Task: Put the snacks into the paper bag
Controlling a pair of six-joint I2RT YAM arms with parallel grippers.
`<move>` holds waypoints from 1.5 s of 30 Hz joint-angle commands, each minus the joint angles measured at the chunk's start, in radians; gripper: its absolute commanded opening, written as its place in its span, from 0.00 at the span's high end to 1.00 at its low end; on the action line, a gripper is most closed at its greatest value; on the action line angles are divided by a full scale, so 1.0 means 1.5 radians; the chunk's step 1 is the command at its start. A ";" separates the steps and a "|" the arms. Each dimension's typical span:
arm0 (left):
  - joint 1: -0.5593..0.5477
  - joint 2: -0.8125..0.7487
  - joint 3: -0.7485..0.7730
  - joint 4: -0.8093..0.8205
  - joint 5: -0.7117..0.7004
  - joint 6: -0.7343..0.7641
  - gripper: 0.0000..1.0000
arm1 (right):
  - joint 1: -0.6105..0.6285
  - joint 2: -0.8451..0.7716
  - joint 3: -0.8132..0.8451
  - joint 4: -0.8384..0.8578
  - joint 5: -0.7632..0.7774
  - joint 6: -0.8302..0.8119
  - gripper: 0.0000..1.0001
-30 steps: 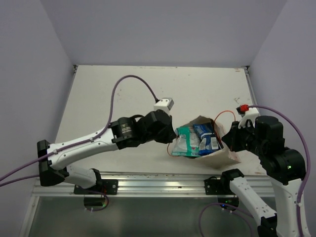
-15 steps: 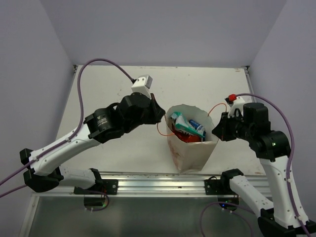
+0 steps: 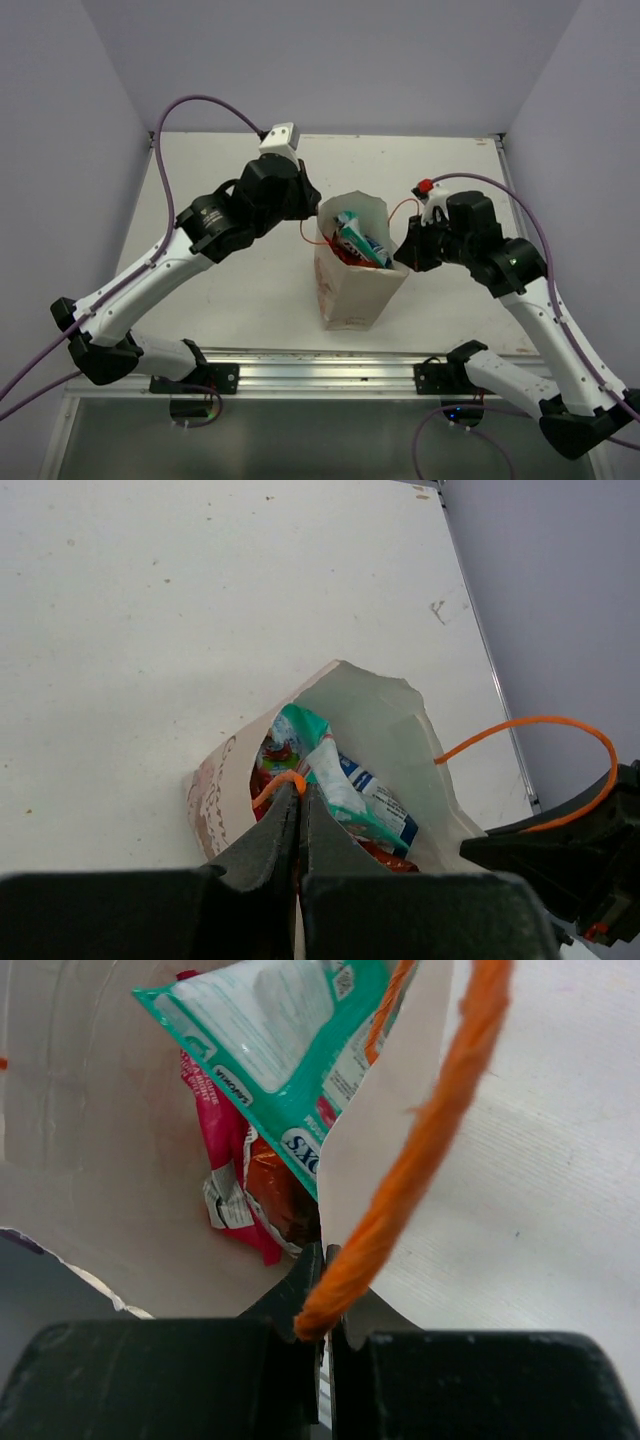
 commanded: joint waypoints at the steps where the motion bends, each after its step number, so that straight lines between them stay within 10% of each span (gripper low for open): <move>1: 0.034 -0.018 -0.021 0.060 0.010 0.026 1.00 | 0.064 0.019 -0.014 0.088 0.049 0.030 1.00; 14: 0.055 -0.044 -0.102 0.036 0.003 -0.009 1.00 | 0.099 0.027 -0.045 0.111 0.084 0.037 0.94; 21: 0.055 -0.045 -0.030 0.049 0.007 0.012 0.35 | 0.100 0.028 0.026 0.089 0.095 0.033 0.68; 33: 0.055 -0.082 0.032 0.048 -0.051 0.026 0.26 | 0.100 0.012 0.143 -0.029 0.171 0.016 0.54; 45: 0.055 -0.216 0.028 0.085 -0.257 0.157 0.11 | 0.099 -0.055 0.224 -0.145 0.519 0.020 0.35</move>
